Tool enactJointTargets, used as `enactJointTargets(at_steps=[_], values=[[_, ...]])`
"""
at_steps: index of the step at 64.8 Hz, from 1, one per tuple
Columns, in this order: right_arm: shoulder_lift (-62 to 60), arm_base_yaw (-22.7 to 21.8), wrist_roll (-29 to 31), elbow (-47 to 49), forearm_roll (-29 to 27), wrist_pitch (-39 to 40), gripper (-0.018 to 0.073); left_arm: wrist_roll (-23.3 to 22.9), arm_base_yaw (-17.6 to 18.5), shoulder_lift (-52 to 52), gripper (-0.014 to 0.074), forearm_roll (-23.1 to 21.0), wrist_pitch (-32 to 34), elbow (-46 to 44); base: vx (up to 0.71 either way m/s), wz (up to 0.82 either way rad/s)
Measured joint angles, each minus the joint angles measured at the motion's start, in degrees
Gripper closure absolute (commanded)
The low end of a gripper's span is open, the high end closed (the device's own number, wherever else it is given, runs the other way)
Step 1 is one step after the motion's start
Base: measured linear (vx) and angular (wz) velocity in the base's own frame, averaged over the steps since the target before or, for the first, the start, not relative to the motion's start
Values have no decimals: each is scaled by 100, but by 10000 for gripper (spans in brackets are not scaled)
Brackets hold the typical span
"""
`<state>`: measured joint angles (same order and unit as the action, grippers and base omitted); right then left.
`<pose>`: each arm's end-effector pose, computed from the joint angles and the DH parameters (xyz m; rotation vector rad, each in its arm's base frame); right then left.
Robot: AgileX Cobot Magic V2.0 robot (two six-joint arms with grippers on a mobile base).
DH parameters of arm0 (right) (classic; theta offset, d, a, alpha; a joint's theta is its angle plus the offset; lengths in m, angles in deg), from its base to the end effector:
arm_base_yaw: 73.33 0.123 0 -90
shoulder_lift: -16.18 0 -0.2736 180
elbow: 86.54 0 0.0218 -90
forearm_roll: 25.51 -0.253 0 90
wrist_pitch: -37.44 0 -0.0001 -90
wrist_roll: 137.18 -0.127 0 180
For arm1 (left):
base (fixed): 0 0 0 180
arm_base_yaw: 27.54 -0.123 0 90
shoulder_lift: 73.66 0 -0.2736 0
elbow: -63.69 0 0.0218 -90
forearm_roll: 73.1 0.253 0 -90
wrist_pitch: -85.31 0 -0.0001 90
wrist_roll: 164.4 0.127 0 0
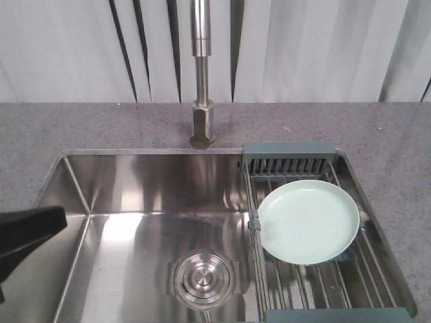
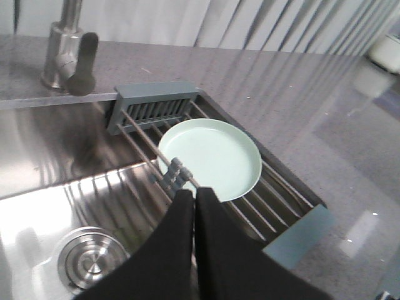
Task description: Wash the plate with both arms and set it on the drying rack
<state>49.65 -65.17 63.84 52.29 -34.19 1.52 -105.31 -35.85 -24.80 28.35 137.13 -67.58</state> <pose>0.1257 0.0294 0.3181 -0.4272 1.8747 0.0172 0.1615 -0.0752 0.2872 0.2371 1.8920 -0.9020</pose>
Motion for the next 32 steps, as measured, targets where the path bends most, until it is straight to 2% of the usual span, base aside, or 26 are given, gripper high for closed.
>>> enactJointTargets(at_steps=[5, 14, 32], values=[[0, 0, -106, -359, 5, 168, 566, 0, 0, -514, 604, 0, -326, 519, 0, 0], [0, 0, -145, -642, 5, 278, 566, 0, 0, -944, 604, -188, -486, 998, 0, 0], [0, 0, -155, -642, 5, 319, 566, 0, 0, -993, 603, -360, -463, 1100, 0, 0]])
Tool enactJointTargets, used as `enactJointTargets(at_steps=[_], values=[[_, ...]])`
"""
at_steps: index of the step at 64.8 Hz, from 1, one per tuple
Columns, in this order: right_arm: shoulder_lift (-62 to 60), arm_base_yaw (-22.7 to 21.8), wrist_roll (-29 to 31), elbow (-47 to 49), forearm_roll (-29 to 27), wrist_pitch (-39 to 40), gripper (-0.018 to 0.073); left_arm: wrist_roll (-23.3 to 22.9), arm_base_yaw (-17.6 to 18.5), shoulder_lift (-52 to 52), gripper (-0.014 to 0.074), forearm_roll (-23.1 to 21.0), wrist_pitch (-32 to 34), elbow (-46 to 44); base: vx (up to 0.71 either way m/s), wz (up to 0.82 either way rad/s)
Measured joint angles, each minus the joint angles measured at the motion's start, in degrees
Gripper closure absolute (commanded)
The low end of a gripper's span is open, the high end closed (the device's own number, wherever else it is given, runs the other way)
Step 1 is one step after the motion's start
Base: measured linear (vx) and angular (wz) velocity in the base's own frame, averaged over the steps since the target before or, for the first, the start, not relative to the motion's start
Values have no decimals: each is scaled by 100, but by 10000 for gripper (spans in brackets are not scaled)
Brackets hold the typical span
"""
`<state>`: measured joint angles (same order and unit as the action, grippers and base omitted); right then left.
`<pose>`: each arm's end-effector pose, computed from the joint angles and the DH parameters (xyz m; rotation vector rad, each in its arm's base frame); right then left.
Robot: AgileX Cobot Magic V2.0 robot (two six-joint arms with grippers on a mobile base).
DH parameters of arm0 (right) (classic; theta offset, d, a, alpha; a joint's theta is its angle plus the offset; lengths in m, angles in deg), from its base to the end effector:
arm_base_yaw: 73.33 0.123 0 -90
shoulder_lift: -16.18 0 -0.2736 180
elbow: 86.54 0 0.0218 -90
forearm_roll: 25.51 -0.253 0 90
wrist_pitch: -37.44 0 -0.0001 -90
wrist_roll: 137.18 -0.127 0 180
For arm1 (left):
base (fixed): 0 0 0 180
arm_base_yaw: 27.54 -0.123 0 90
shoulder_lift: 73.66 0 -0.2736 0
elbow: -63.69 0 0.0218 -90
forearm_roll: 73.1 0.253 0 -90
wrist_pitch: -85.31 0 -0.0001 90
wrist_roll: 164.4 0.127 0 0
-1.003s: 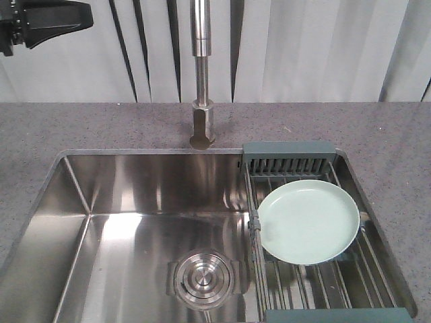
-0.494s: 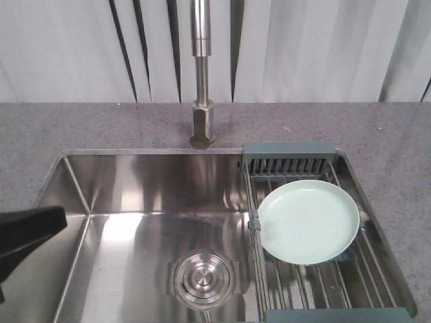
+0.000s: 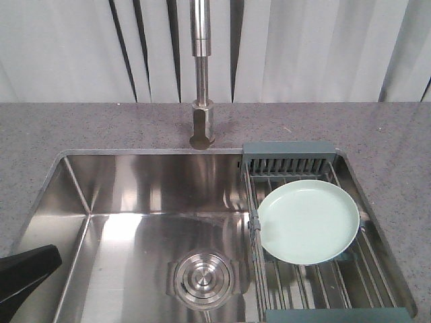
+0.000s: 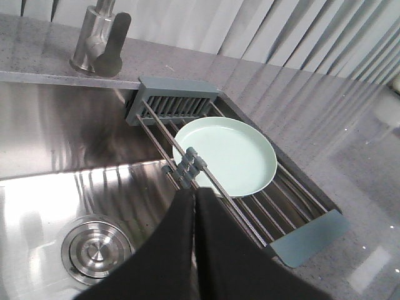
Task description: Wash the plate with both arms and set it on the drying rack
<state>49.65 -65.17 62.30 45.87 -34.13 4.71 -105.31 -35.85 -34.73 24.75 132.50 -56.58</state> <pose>0.1315 0.0293 0.2842 -0.4018 1.9384 0.0344 0.1361 -0.0733 0.2528 0.1233 1.8601 -0.8890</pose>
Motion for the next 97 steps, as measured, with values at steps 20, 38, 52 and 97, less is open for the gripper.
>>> enactJointTargets(at_steps=[20, 38, 52, 97], values=[[0, 0, 0, 0, 0, 0, 566, 0, 0, 0, 603, 0, 389, 0, 0, 0], [0, 0, 0, 0, 0, 2, 566, 0, 0, -6, 603, 0, 401, 0, 0, 0], [0, 0, 0, 0, 0, 2, 566, 0, 0, -6, 603, -499, 401, 0, 0, 0], [0, 0, 0, 0, -4, 7, 566, 5967, 827, -18, 603, -5718, -850, 1351, 0, 0]])
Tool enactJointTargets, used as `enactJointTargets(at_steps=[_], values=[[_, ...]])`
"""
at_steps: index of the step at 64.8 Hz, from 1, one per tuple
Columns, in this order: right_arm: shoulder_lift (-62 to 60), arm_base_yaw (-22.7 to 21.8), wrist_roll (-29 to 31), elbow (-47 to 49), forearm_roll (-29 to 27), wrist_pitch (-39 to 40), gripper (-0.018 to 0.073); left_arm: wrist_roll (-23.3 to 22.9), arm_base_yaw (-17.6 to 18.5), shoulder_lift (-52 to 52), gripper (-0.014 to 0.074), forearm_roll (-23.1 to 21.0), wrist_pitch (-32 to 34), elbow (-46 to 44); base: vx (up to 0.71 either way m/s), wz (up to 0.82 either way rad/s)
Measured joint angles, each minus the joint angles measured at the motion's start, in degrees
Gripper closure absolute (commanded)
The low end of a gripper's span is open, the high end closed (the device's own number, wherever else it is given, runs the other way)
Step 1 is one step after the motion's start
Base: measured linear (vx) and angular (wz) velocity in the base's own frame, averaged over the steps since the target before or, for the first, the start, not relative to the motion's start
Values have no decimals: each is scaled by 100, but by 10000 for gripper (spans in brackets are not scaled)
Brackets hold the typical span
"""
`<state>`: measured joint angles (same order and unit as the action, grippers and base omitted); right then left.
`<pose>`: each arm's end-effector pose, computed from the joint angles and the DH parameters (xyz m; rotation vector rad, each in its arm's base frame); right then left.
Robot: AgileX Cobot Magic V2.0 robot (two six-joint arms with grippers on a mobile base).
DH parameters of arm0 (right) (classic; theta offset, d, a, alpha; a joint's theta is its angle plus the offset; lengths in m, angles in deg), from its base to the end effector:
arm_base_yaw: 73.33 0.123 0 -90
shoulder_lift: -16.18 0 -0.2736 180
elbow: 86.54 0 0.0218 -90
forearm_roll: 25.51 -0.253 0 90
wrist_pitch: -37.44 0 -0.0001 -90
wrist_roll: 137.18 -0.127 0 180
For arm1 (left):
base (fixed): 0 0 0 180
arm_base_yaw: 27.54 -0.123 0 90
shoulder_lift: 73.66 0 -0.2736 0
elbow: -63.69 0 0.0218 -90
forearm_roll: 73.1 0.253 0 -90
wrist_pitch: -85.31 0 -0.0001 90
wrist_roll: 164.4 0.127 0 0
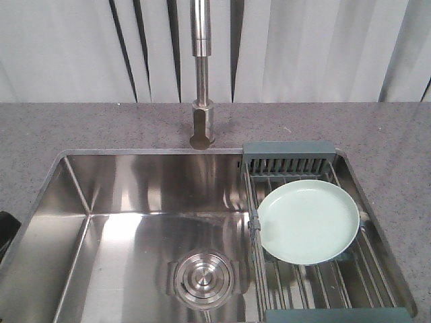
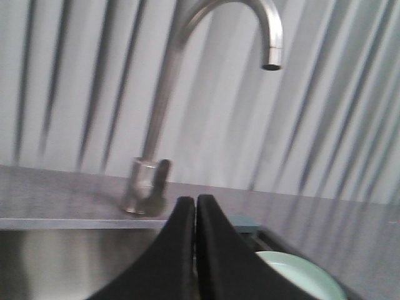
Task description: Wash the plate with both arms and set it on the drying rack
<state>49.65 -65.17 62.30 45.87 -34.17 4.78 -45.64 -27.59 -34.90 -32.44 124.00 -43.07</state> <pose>0.1316 0.0293 0.2843 -0.4011 1.9372 0.0350 0.1439 -0.0516 0.2384 0.0086 1.4589 -0.6864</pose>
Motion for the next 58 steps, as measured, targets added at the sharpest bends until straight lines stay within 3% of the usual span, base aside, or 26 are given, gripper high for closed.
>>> enactJointTargets(at_steps=[4, 11, 18, 30, 44, 52, 58], values=[[0, 0, 0, 0, 0, 0, 566, 873, 144, 0, 603, -744, -626, 128, 0, 0], [0, 0, 0, 0, 0, 0, 566, 1677, 314, -113, 603, -1636, -1749, 277, 0, 0], [0, 0, 0, 0, 0, 0, 566, 1942, 400, -406, 603, -1916, -2327, 444, 0, 0], [0, 0, 0, 0, 0, 1, 566, 2411, 414, -1340, 603, -1993, -2817, 514, 0, 0], [0, 0, 0, 0, 0, 6, 566, 3366, 414, -2542, 603, -2093, -3583, 514, 0, 0], [0, 0, -4, 0, 0, 6, 566, 4107, 414, -3059, 603, -2726, -4173, 514, 0, 0], [0, 0, -4, 0, 0, 6, 566, 5020, 395, -3119, 603, -3535, -4435, 514, 0, 0]])
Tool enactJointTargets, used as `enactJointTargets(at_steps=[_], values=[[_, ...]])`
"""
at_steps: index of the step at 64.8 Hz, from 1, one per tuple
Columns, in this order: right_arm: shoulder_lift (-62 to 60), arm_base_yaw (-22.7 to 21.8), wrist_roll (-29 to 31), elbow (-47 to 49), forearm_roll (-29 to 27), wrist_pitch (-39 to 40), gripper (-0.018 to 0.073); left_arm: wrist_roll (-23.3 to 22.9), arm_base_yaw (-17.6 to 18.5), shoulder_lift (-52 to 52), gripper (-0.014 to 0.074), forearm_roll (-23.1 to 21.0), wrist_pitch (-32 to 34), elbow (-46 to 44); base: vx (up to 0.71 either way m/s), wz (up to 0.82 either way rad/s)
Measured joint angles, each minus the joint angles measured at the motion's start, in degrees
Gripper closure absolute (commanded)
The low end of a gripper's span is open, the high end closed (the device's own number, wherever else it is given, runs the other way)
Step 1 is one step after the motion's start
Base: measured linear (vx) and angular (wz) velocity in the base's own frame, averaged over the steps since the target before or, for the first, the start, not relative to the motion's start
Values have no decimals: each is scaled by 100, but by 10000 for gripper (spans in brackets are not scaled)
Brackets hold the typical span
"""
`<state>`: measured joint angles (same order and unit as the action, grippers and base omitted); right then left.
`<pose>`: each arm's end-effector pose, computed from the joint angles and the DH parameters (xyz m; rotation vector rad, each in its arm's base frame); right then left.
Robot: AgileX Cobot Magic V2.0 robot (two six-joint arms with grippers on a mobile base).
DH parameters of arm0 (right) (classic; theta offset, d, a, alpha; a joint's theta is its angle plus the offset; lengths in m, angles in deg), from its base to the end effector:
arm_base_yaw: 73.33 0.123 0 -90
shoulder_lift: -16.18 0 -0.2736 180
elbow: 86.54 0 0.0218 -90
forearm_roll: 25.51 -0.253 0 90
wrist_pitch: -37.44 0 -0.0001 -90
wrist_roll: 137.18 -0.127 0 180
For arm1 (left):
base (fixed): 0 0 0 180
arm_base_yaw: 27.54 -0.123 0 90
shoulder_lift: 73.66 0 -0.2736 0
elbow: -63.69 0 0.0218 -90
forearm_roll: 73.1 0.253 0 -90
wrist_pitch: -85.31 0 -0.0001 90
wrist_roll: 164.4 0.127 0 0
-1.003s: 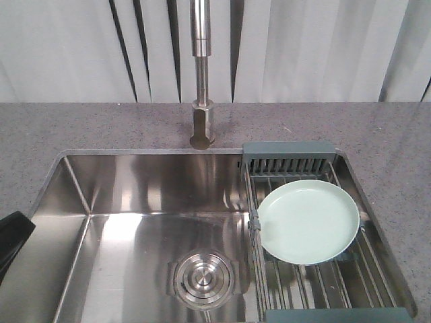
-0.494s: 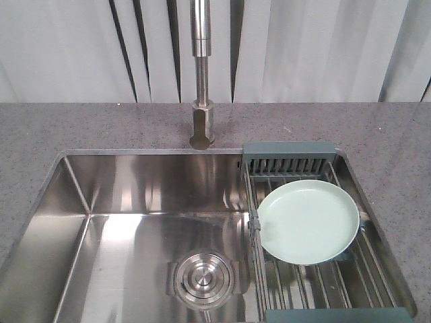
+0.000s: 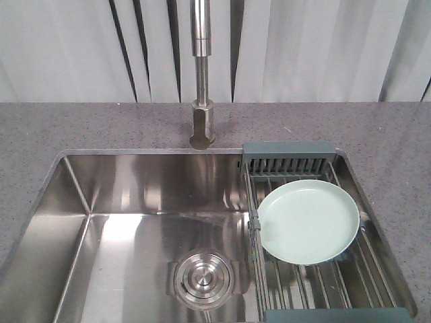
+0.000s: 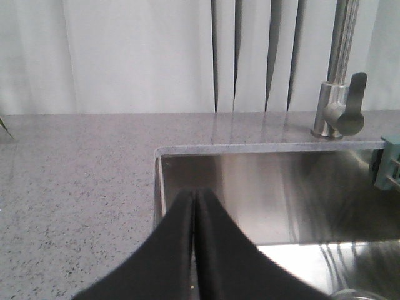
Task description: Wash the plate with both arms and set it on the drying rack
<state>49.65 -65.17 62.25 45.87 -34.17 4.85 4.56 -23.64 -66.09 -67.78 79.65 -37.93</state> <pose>0.1317 0.0293 0.2845 -0.3999 1.9363 0.0354 0.1064 -0.0061 0.1950 -0.0329 1.5995 -0.1235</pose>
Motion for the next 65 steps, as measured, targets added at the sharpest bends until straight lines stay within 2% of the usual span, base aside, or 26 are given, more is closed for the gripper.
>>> enactJointTargets(at_steps=[7, 13, 65], values=[[0, 0, 0, 0, 0, 0, 566, 892, -131, -13, 603, -783, -31, 0, 0, 0], [0, 0, 0, 0, 0, 0, 566, 1166, -250, -13, 603, -887, -26, 0, 0, 0], [0, 0, 0, 0, 0, 0, 566, 1194, -331, -13, 603, -864, -26, 0, 0, 0]])
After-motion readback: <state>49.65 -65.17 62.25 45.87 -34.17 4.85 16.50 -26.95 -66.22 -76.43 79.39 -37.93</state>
